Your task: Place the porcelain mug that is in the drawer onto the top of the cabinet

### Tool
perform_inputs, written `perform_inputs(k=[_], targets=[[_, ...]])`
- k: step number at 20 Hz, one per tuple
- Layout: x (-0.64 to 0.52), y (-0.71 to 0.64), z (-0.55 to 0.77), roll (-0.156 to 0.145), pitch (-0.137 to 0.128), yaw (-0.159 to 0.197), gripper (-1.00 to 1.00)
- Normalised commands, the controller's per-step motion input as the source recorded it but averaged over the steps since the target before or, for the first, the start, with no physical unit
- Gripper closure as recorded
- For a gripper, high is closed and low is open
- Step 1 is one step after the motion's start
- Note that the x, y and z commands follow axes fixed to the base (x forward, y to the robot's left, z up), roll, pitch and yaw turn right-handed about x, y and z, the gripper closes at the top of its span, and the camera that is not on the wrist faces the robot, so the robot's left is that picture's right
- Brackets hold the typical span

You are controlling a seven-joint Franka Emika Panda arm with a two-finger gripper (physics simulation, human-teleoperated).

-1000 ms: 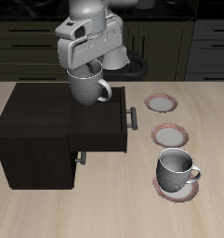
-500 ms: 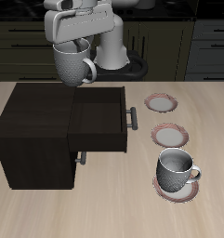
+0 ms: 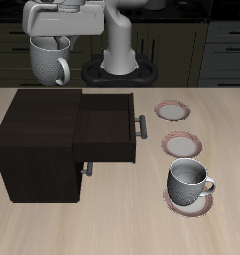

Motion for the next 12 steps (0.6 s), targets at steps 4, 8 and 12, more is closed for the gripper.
perform_inputs(k=[4, 8, 12], targets=[[0.03, -0.53, 0.05, -0.090, 0.010, -0.105, 1.00], [-0.03, -0.30, 0.05, -0.051, -0.003, -0.070, 1.00], [-0.05, -0.04, 0.12, 0.019, -0.055, -0.062, 1.00]])
